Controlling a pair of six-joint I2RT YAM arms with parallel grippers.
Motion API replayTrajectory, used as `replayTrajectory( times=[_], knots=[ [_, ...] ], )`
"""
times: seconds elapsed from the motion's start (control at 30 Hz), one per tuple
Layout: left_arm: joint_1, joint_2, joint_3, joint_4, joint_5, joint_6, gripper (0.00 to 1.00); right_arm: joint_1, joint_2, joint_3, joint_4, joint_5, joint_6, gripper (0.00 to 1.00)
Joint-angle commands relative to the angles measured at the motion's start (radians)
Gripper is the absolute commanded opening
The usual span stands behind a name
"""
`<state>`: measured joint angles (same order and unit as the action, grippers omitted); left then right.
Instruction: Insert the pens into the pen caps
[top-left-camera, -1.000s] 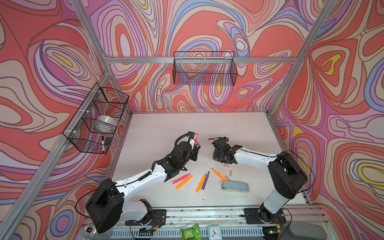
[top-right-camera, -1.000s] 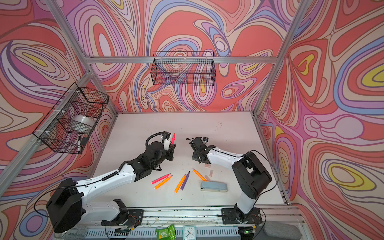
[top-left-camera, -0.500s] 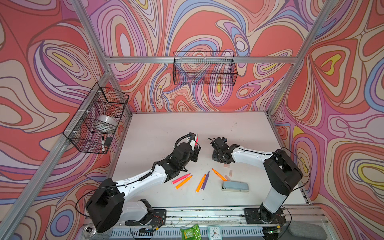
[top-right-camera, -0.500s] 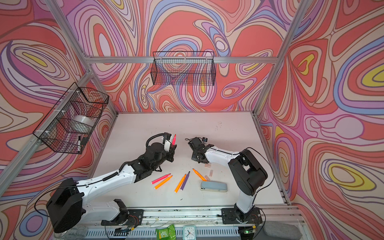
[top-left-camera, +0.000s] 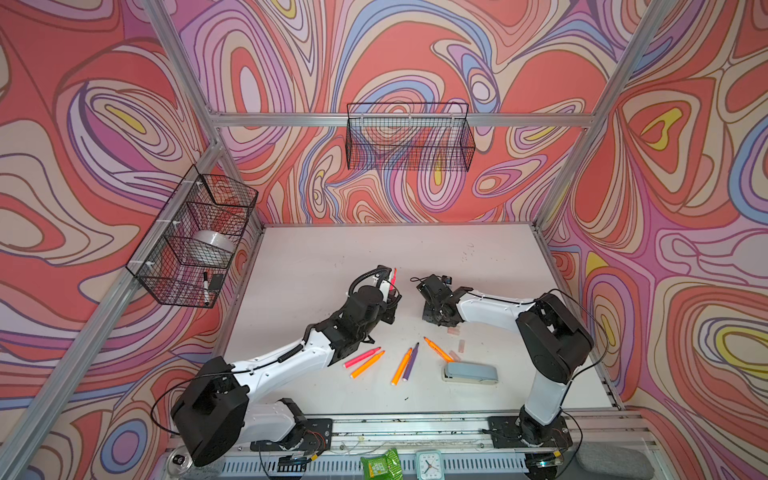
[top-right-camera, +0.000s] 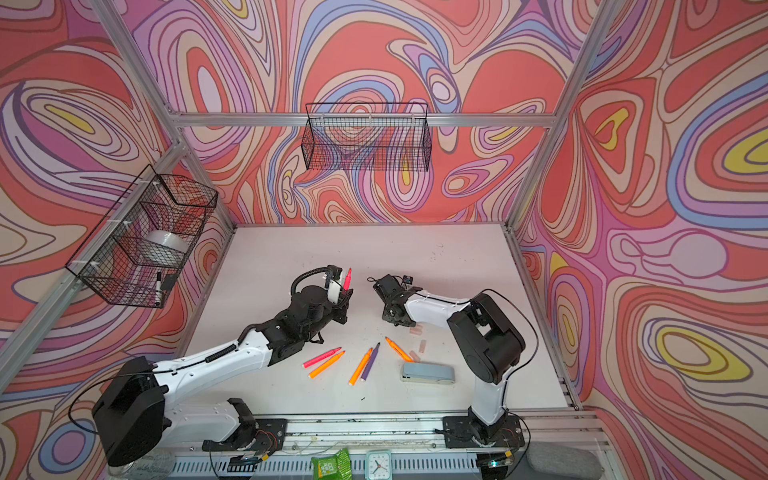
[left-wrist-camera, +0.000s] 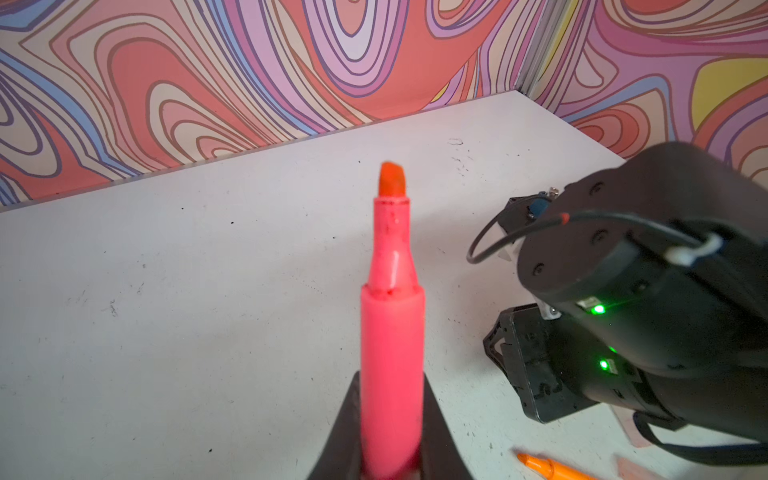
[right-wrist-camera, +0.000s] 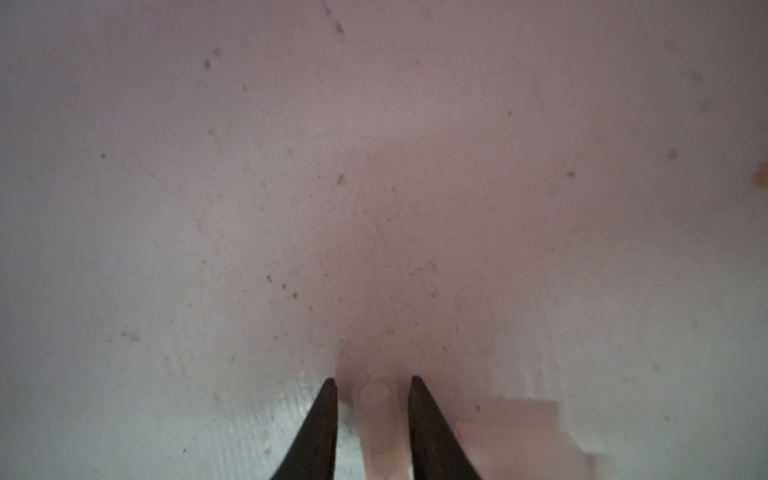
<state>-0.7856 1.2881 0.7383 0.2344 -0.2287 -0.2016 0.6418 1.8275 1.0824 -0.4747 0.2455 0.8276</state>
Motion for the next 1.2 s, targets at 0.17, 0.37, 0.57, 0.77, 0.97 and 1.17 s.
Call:
replayTrajectory(
  times=[0.17, 0.37, 0.57, 0.77, 0.97, 1.17],
  knots=[
    [-0.004, -0.017, -0.003, 0.015, -0.020, 0.024, 0.00, 0.007, -0.100, -0.067, 0.018, 0.035, -0.102, 0.33],
    [-0.006, -0.003, 0.010, 0.003, -0.014, 0.024, 0.00, 0.009, -0.070, -0.065, 0.015, 0.023, -0.148, 0.34],
    [-0.006, -0.010, 0.006, 0.006, -0.009, 0.024, 0.00, 0.010, -0.030, -0.050, 0.016, 0.005, -0.148, 0.33],
    [-0.006, -0.012, 0.006, 0.003, -0.010, 0.027, 0.00, 0.009, 0.005, -0.037, -0.006, 0.009, -0.145, 0.31],
    [-0.006, -0.018, 0.006, 0.003, -0.012, 0.027, 0.00, 0.010, 0.020, -0.032, -0.013, 0.011, -0.141, 0.25],
    [-0.007, -0.018, 0.006, 0.003, -0.012, 0.028, 0.00, 0.009, -0.023, -0.075, -0.004, 0.015, -0.144, 0.30]
  ],
)
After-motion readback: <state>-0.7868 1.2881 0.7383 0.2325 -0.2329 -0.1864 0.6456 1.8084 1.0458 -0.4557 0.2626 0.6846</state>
